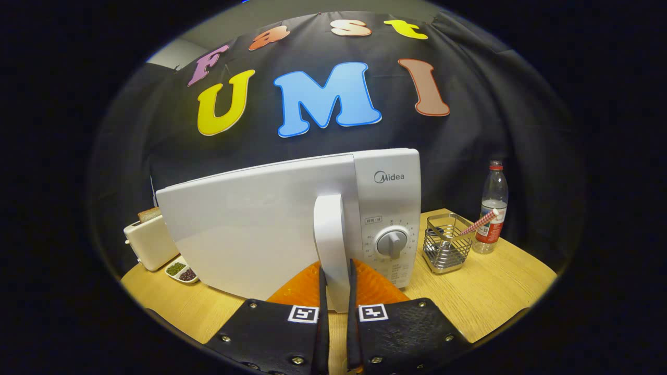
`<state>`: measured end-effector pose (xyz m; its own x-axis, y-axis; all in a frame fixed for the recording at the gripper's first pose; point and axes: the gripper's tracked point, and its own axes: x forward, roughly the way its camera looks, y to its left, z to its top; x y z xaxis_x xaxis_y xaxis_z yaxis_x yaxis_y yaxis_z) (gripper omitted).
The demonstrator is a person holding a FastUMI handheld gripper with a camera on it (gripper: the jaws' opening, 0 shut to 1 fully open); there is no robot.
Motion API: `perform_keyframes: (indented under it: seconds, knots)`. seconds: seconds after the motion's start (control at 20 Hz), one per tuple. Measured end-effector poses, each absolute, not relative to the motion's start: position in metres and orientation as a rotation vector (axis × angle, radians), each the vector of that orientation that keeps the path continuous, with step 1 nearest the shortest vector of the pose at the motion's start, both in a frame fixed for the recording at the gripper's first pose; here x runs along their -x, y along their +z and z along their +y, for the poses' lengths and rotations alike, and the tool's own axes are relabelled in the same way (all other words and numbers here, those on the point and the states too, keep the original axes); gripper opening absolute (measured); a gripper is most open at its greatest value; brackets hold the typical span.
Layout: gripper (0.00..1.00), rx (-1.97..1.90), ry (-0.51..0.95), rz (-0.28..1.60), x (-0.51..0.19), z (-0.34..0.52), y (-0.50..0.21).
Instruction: Open the microwave, put the food inside, and close the microwave door.
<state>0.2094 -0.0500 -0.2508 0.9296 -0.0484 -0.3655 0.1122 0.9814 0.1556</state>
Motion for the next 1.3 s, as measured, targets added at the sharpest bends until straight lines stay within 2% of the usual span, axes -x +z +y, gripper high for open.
perform_keyframes:
  seconds: [0.5,0.9,1.3]
  knots:
    - [0.14,-0.216,0.067,0.358,-0.118,0.014,-0.235]
    - [0.13,-0.232,0.208,0.321,-0.057,0.100,-0.224]
    - [0.12,-0.048,0.178,0.225,-0.028,0.189,-0.213]
